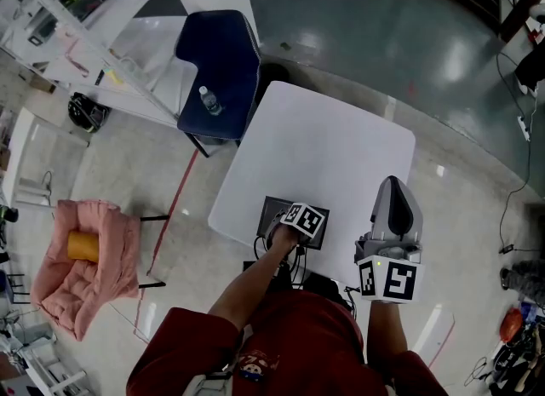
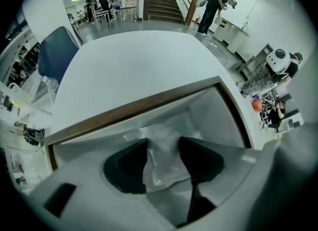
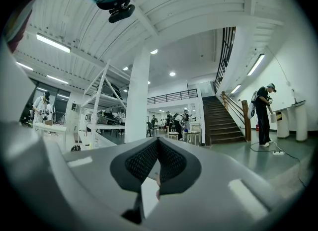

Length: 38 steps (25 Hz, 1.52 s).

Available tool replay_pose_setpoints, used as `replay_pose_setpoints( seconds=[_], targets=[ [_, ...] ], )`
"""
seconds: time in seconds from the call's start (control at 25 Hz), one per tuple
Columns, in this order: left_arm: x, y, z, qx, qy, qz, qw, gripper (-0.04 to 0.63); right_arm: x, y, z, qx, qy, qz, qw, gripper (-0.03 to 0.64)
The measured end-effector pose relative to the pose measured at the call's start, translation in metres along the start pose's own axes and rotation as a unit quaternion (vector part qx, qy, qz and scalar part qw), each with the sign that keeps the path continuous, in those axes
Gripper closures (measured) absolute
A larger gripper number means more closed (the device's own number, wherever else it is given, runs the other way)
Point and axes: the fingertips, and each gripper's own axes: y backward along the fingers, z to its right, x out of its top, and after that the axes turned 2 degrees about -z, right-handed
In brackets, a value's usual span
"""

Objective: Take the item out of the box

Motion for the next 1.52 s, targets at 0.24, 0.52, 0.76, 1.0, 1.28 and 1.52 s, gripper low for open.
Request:
replay_pose_setpoints(
  seconds=[0.24, 0.52, 0.76, 1.0, 1.28, 1.52],
  targets=[
    [-0.001, -0.001, -0.001, 0.002, -0.011, -0.002, 0.9999, 0.44, 0.0, 0.0, 0.001, -0.002, 0.001, 0.002, 1.0, 0.615],
    [0.001, 0.004, 0.0, -0.006, -0.005, 0.007, 0.9999, 0.479, 0.002, -0.002, 0.001, 0.001, 0.002, 0.002, 1.0, 0.616],
    [0.002, 0.008, -0.001, -0.017, 0.014, 0.014, 0.9997, 0.5, 0.0, -0.003, 0.0, 0.002, 0.0, 0.003, 1.0, 0.615],
    [0.001, 0.01, -0.001, -0.011, 0.016, 0.017, 0.9997, 0.518, -0.001, -0.003, 0.0, 0.006, -0.003, 0.005, 1.0, 0.615],
    [0.003, 0.02, -0.005, -0.01, 0.024, 0.029, 0.9992, 0.531, 0.0, -0.006, -0.003, 0.009, -0.006, 0.007, 1.0, 0.615],
    [0.005, 0.03, -0.005, -0.011, 0.03, 0.043, 0.9986, 0.537, 0.001, -0.006, -0.006, 0.012, -0.008, 0.01, 1.0, 0.615]
  ],
)
